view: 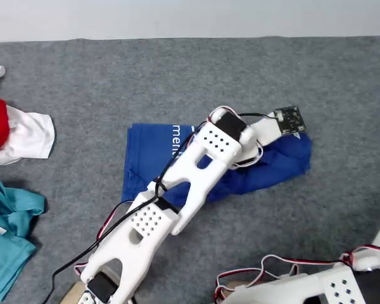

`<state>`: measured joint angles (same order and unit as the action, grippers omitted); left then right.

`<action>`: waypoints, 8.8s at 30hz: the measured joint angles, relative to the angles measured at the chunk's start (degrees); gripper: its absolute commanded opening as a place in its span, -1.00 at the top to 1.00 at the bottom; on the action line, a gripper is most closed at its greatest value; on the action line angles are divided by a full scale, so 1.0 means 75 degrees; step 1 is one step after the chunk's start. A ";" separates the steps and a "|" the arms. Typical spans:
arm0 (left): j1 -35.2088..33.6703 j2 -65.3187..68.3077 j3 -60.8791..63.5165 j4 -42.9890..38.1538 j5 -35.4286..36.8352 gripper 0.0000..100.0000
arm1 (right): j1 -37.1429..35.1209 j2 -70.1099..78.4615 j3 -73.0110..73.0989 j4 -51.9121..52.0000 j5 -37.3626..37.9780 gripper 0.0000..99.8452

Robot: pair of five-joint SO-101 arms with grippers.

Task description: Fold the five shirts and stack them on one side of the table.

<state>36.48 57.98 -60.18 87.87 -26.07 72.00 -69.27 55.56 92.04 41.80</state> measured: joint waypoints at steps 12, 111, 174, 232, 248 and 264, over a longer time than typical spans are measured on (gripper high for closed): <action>-0.0152 0.0012 -0.0633 0.0164 0.0000 0.70 | 0.0000 0.0000 0.0000 0.0000 0.0000 0.98; 0.0141 -0.2297 0.0633 0.1465 0.1981 0.67 | -0.4114 0.0012 -0.0211 -0.1360 -0.0023 0.98; -0.6048 -0.5767 0.4267 0.1489 0.2954 0.94 | -0.7045 0.9131 -0.6224 -0.1946 -0.2954 0.98; -0.5790 -0.9272 0.9260 0.1172 0.1887 0.94 | -1.0503 0.9495 -0.6377 -0.0821 -0.3012 0.98; -0.3821 -0.5216 0.9670 -0.0692 0.2239 0.94 | -0.8580 1.1522 -0.6377 -0.1758 -0.2262 0.98; -0.3669 -0.3962 0.9190 0.0316 0.1747 0.94 | -0.8064 1.1956 -0.6693 -0.1875 -0.2016 0.98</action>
<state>8.97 28.26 8.75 90.24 -12.97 11.52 20.40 5.36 77.98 26.68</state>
